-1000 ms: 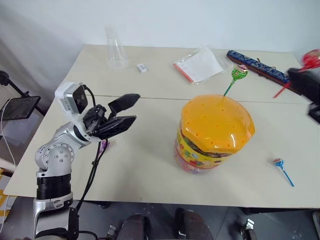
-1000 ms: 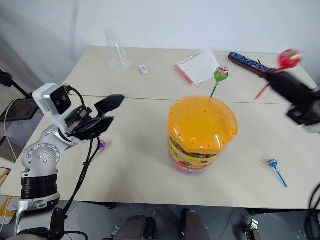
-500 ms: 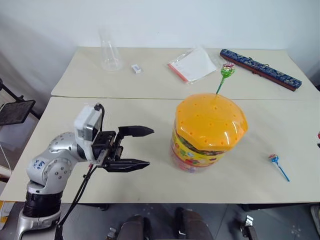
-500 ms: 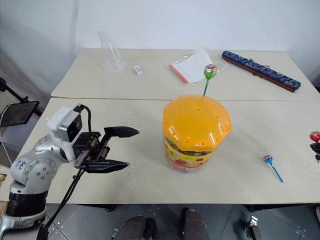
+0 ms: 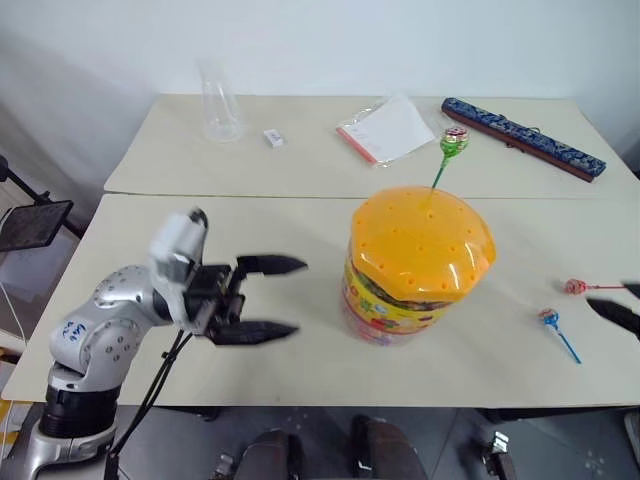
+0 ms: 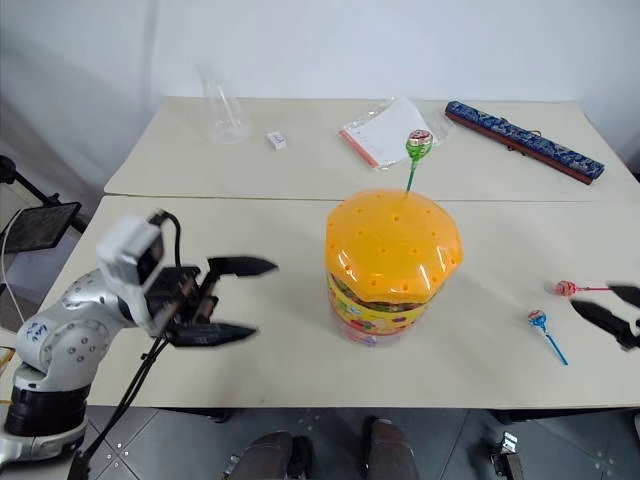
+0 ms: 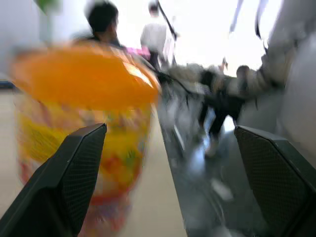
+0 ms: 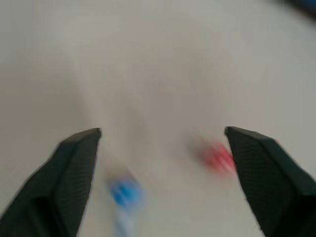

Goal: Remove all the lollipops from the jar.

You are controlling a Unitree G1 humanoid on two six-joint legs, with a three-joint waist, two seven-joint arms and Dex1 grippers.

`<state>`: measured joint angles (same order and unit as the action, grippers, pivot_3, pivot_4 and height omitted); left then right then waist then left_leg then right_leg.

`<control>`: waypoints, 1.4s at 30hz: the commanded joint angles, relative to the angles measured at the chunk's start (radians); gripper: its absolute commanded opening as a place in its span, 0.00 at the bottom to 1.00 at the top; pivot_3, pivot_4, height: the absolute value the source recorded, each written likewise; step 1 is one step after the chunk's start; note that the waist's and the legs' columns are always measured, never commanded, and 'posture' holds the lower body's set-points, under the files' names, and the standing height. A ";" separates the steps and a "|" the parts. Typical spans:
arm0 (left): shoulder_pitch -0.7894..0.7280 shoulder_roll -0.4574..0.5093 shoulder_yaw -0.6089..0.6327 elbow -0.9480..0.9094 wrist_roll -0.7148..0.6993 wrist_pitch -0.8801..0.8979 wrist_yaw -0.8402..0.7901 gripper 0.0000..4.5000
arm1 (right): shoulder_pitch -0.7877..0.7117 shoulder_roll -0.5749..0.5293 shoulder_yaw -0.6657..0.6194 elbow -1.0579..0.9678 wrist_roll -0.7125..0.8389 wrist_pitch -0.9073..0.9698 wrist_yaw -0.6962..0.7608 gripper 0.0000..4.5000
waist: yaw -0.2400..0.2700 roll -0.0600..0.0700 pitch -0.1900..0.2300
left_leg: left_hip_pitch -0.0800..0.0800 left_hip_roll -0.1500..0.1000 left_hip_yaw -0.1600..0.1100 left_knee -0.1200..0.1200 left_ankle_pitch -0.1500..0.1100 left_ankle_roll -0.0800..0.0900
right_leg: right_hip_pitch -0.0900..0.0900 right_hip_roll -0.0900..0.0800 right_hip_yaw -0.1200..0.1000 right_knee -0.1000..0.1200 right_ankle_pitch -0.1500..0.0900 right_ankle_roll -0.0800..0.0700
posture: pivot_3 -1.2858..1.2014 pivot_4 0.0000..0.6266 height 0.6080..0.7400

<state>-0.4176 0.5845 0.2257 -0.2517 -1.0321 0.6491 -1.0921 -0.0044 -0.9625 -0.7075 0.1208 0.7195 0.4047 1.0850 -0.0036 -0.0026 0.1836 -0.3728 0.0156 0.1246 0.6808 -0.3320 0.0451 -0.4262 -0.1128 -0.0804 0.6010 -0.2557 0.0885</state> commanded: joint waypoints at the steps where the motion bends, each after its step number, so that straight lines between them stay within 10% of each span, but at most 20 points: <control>1: -0.011 -0.013 0.072 0.064 -0.083 0.037 0.053 0.98 | -0.104 0.029 -0.056 -0.226 0.251 0.133 -0.101 0.93 | -0.001 0.000 0.000 | 0.001 0.000 0.000 -0.001 0.000 -0.001 | 0.000 0.000 0.000 0.001 0.000 0.000 | 0.52 0.24 1.00; 6: -0.023 -0.033 0.072 0.116 -0.085 0.057 0.057 0.98 | -0.226 0.069 0.096 -0.496 0.410 0.243 -0.224 0.93 | 0.005 -0.001 0.000 | 0.001 0.001 -0.003 -0.001 -0.002 -0.004 | -0.002 0.000 -0.002 0.003 0.000 0.000 | 0.52 0.24 1.00; 18: -0.064 -0.133 0.002 0.099 -0.030 0.027 0.077 0.98 | -0.660 0.043 0.423 -0.332 0.342 0.467 -0.341 0.93 | 0.004 -0.001 0.000 | -0.007 -0.001 -0.003 0.000 -0.002 -0.001 | -0.004 -0.002 -0.006 -0.005 0.001 0.001 | 0.52 0.24 1.00; 32: -0.104 -0.157 0.037 0.109 -0.067 0.027 0.109 0.98 | -0.762 0.087 0.397 -0.231 0.315 0.466 -0.257 0.01 | 0.004 -0.001 0.000 | -0.014 -0.001 -0.004 0.003 0.000 0.004 | -0.006 -0.003 -0.019 -0.003 0.002 0.003 | 0.52 0.24 1.00; 39: -0.127 -0.139 0.007 0.086 -0.017 -0.013 0.051 0.98 | -0.812 0.032 0.200 -0.032 0.293 0.373 -0.266 0.01 | 0.014 -0.001 0.000 | -0.015 -0.002 -0.005 0.003 0.001 0.004 | -0.006 -0.001 -0.024 -0.003 0.002 0.003 | 0.52 0.24 1.00; 42: -0.104 -0.048 -0.099 0.019 0.154 -0.125 -0.085 0.98 | -0.623 -0.238 0.176 0.081 0.108 0.377 -0.145 0.01 | 0.033 -0.001 0.000 | -0.016 -0.004 -0.005 0.003 0.000 0.005 | -0.006 0.000 -0.025 -0.006 0.002 0.003 | 0.52 0.24 1.00</control>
<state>-0.5251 0.5067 0.1643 -0.1759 -0.9597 0.5960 -1.1083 -0.6808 -1.1100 -0.4791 0.1583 0.9141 0.7865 0.8816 0.0298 -0.0032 0.1839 -0.3899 0.0118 0.1193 0.6832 -0.3320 0.0504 -0.4324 -0.1129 -0.1055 0.5946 -0.2539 0.0914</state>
